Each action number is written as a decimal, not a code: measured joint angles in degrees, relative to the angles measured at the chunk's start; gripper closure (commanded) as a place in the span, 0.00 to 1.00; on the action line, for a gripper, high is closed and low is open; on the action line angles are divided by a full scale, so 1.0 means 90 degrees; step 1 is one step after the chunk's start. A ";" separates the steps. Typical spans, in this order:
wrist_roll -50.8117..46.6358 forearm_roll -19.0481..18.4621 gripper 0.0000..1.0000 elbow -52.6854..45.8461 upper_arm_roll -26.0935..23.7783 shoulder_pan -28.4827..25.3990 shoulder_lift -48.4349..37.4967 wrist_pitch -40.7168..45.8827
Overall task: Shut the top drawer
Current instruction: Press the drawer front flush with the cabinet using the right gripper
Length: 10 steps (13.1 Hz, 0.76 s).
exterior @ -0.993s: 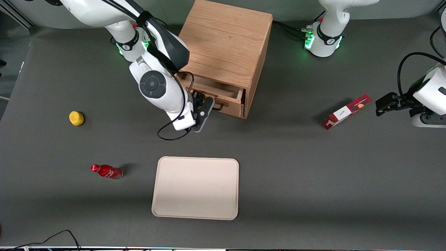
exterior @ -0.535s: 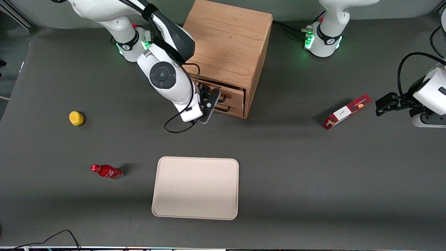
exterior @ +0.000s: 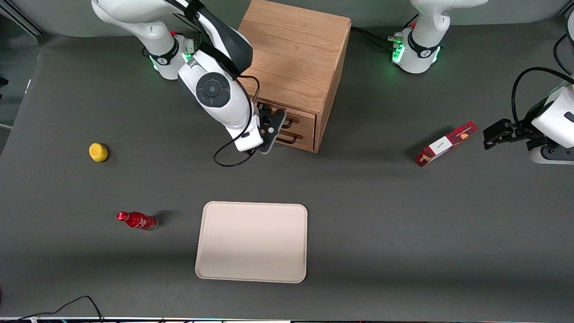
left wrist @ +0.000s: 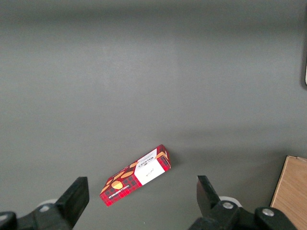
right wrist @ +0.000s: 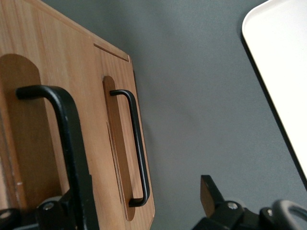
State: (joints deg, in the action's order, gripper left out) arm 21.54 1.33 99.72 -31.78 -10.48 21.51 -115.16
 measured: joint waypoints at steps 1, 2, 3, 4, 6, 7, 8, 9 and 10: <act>-0.0026 0.0014 0.00 0.0004 0.0001 0.0000 -0.0008 0.0003; -0.0031 0.0055 0.00 0.0003 0.0004 0.0001 -0.0022 0.0016; -0.0032 0.0086 0.00 -0.0004 0.0011 0.0004 -0.0041 0.0048; -0.0032 0.0107 0.00 -0.0030 0.0014 0.0008 -0.0065 0.0115; -0.0032 0.0191 0.00 -0.0130 0.0010 0.0007 -0.0140 0.0377; -0.0032 0.0210 0.00 -0.0170 0.0013 0.0009 -0.0185 0.0464; -0.0032 0.0232 0.00 -0.0217 0.0023 0.0013 -0.0218 0.0559; -0.0032 0.0296 0.00 -0.0301 0.0030 0.0024 -0.0237 0.0696; -0.0032 0.0364 0.00 -0.0401 0.0033 0.0036 -0.0257 0.0837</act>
State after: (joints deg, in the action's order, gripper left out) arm 21.25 4.61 96.11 -31.49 -10.16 19.20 -107.63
